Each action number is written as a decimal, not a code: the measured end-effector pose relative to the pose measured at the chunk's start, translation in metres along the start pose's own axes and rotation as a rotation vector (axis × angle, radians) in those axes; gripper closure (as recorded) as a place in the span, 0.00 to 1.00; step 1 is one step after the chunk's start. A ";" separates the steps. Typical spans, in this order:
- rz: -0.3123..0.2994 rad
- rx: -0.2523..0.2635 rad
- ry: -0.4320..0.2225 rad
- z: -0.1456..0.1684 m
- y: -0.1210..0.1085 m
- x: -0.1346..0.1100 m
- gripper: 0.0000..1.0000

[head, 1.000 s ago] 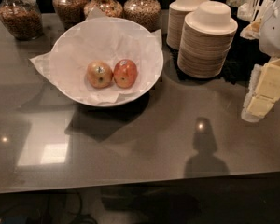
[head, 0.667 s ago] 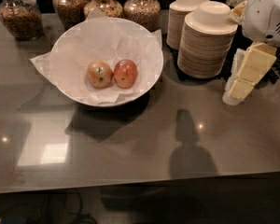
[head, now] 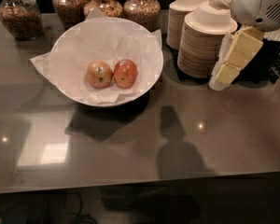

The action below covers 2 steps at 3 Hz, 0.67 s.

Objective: Pick apple from white bowl

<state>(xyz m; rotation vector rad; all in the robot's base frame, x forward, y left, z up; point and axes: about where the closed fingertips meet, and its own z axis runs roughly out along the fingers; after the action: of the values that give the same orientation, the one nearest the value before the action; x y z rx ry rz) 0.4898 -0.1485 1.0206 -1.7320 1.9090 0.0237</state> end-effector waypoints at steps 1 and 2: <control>0.004 0.019 -0.001 0.005 0.001 0.000 0.00; -0.041 0.010 -0.092 0.040 0.001 -0.033 0.00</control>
Offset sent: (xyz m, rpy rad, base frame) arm 0.0445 0.1173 -0.0374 0.2077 -0.1172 0.1702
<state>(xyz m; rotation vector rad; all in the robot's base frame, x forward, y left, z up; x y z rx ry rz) 0.5045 -0.1033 0.9995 -1.7325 1.8044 0.0771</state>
